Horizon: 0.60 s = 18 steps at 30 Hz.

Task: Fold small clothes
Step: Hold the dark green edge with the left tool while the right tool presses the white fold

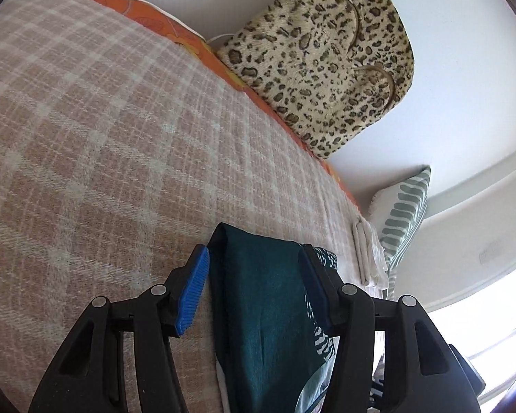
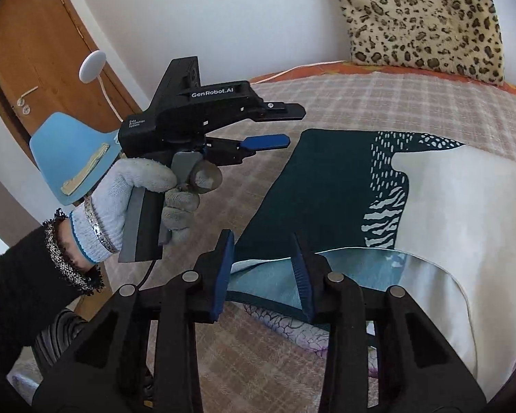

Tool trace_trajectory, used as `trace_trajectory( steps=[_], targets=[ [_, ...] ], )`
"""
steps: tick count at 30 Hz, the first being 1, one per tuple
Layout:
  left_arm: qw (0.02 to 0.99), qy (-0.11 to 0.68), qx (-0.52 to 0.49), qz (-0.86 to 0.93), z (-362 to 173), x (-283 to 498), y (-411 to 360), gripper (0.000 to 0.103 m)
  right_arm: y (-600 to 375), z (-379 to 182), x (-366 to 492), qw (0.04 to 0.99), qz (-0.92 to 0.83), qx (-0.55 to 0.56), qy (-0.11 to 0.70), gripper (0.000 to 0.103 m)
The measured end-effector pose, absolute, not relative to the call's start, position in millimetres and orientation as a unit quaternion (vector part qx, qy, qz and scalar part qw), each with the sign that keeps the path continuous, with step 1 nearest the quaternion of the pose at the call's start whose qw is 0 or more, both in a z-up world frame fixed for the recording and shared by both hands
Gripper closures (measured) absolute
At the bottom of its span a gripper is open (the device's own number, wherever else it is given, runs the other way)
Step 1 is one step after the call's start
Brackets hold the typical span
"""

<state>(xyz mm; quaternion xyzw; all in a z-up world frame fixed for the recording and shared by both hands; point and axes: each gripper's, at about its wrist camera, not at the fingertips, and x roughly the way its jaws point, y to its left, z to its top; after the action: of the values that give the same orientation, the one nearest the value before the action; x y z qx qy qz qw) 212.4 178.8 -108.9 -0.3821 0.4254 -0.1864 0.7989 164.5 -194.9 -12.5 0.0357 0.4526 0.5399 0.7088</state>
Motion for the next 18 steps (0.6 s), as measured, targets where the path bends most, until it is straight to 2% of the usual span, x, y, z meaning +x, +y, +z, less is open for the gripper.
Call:
trace_trajectory(
  steps=[6, 10, 18],
  targets=[
    [0.771, 0.446, -0.409, -0.2, -125.1, 219.1, 173.0, 0.05, -159.9, -41.8, 136.1, 0.689, 0.543, -0.038, 0.478, 0.073],
    [0.765, 0.443, -0.415, -0.216, -120.7, 222.8, 165.7, 0.05, -164.7, -45.7, 142.0, 0.681, 0.543, -0.022, 0.491, 0.078],
    [0.772, 0.433, -0.426, -0.189, -122.3, 237.4, 168.3, 0.05, -162.2, -46.9, 132.9, 0.694, 0.539, -0.043, 0.475, 0.079]
  ],
)
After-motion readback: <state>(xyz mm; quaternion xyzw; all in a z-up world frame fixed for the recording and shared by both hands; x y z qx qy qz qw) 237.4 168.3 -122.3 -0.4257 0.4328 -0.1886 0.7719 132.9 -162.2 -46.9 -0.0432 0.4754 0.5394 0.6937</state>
